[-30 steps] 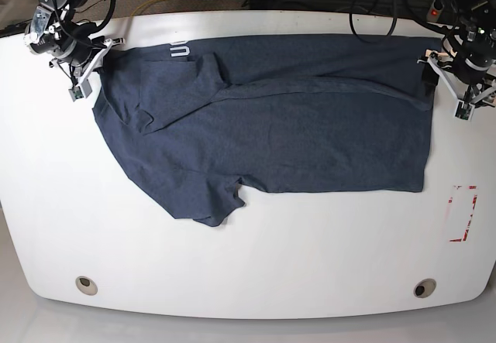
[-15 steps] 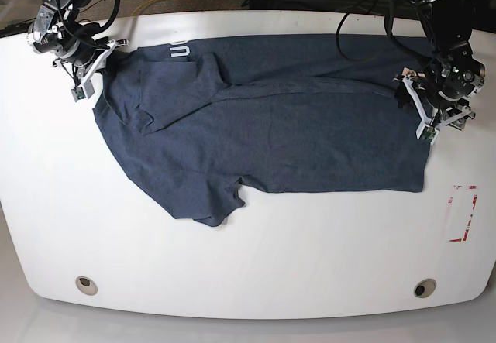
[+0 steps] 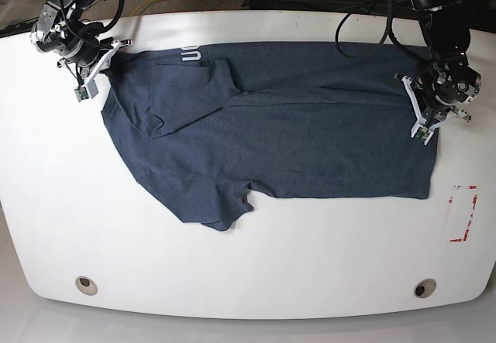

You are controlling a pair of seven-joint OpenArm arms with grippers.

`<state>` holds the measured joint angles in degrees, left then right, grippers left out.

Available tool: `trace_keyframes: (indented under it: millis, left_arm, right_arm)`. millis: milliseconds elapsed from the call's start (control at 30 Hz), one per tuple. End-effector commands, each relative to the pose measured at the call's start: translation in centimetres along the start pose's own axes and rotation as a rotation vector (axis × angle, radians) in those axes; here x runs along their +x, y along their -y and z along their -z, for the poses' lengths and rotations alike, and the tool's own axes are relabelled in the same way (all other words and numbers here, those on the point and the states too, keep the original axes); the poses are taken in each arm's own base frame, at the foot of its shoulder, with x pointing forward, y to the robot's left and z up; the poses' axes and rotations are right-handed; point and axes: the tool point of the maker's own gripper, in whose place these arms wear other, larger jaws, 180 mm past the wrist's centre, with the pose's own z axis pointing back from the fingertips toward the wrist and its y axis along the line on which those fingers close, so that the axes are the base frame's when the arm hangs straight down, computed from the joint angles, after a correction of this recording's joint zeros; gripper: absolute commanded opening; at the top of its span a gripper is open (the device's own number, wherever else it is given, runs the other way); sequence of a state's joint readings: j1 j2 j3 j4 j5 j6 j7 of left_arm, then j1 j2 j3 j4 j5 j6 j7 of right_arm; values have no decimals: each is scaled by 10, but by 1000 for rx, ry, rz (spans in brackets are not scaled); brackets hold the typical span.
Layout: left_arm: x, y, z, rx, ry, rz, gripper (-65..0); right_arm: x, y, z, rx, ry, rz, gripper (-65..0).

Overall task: Fold the T-shirt properly
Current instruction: 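Hold the shirt edge with both grippers and tug it taut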

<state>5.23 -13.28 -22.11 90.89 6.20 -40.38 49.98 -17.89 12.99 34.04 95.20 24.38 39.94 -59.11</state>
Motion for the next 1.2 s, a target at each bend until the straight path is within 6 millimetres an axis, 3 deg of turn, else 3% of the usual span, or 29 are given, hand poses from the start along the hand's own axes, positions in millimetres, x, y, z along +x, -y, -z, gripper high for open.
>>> trace_keyframes:
  millis: [0, 167, 400, 500, 633, 700, 833, 967, 1167]
  left_arm:
    - [2, -30, -17, 92, 16, -19, -607]
    - [8, -50, -34, 162, 53, -44, -603]
    - [2, -65, -39, 192, 45, -55, -579]
    - [2, -68, -40, 196, 42, -51, -443]
    - [10, -74, -47, 219, 67, -49, -167]
    - [12, -79, -55, 242, 81, -49, -103]
    - [4, -80, -70, 277, 83, -43, -90]
    - [-5, -61, -73, 224, 98, -41, -90]
    - [-37, -36, -68, 153, 39, -41, -124]
  right_arm:
    - [1, 6, -4, -19, -11, -19, -628]
    - [1, 6, -4, -19, -11, -19, -628]
    - [1, 6, -4, -19, -11, -19, -628]
    - [1, 6, -4, -19, -11, -19, -628]
    - [-1, 5, -4, -18, -14, -18, -628]
    - [-1, 5, -4, -18, -14, -18, -628]
    - [8, 4, -9, -28, 8, -39, -626]
    - [26, 0, -20, -49, 56, -85, -623]
    - [28, -1, -20, -54, 61, -88, -623]
